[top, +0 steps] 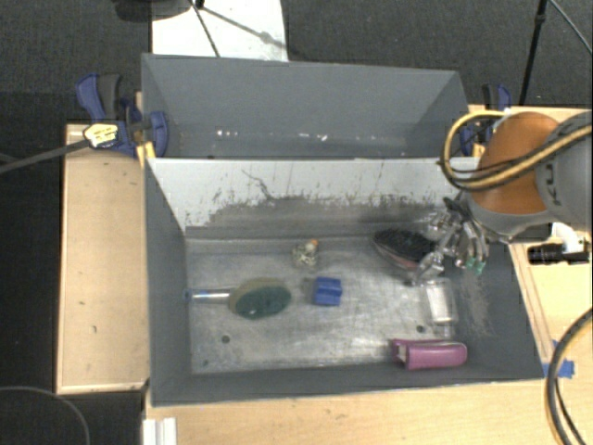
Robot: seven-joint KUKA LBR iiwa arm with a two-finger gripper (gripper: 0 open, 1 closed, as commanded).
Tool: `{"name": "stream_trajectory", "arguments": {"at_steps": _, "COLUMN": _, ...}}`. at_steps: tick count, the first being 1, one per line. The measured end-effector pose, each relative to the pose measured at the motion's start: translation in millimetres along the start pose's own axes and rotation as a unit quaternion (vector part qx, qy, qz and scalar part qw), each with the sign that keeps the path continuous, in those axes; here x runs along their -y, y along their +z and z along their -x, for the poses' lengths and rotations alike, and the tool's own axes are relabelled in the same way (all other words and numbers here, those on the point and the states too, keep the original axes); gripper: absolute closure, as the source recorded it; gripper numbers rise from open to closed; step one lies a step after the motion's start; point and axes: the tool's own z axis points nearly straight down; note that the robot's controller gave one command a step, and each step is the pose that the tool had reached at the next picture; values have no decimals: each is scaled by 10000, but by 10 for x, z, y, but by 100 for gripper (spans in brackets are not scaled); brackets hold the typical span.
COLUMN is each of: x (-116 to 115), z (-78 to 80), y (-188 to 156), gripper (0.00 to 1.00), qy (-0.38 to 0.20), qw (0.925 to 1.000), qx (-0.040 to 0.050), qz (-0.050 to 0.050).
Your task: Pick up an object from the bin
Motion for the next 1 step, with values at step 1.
{"name": "stream_trajectory", "arguments": {"at_steps": 1, "x": -164, "z": -74, "y": -1380, "gripper": 100, "qy": -1165, "qw": 9932, "qx": 21, "qz": 6}}
